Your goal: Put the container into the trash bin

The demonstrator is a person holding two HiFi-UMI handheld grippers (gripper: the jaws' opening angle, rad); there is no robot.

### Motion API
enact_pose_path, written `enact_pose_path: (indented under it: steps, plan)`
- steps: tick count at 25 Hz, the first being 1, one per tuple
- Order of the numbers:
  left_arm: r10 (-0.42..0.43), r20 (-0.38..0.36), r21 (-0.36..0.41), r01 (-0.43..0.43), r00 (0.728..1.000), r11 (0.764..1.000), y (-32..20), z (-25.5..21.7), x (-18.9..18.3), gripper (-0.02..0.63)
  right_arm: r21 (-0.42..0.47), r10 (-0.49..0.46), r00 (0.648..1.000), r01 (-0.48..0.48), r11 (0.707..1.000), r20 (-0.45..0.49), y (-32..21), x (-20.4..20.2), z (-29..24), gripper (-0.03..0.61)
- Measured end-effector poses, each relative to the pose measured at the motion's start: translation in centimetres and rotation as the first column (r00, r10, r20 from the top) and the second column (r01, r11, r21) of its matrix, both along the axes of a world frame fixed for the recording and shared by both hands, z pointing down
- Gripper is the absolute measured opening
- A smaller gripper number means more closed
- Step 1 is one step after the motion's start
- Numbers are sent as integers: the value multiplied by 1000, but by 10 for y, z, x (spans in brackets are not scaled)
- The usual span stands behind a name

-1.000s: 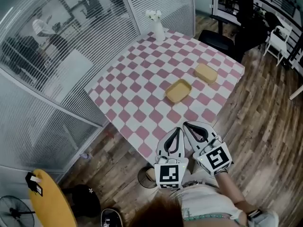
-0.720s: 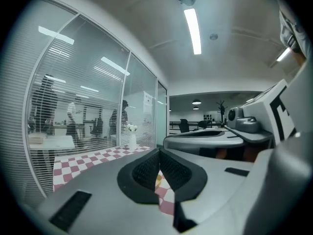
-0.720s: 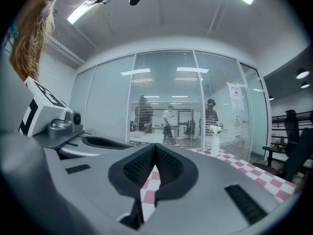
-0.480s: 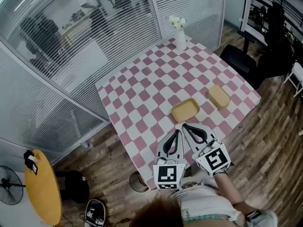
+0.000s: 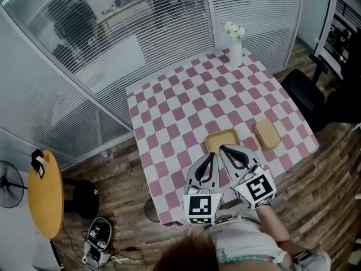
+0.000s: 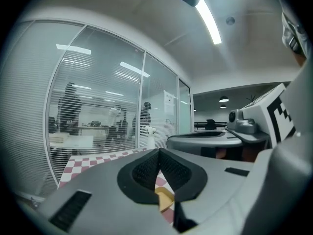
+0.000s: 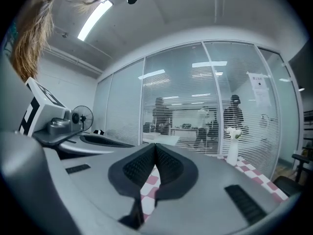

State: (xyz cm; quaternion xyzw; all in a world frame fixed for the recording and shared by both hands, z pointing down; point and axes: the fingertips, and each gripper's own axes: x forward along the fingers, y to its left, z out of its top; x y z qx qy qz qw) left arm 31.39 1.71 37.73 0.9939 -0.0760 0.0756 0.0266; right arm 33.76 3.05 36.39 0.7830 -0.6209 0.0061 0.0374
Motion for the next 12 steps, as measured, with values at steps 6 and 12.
enact_pose_path:
  steps: [6, 12]
  plan:
    - [-83, 4, 6, 83, 997, 997, -1, 2, 9, 5, -9, -98, 995, 98, 995, -5, -7, 7, 5, -8]
    - [-169, 48, 20, 168, 984, 986, -8, 10, 5, 5, -38, -172, 985, 173, 984, 17, -14, 12, 23, -6]
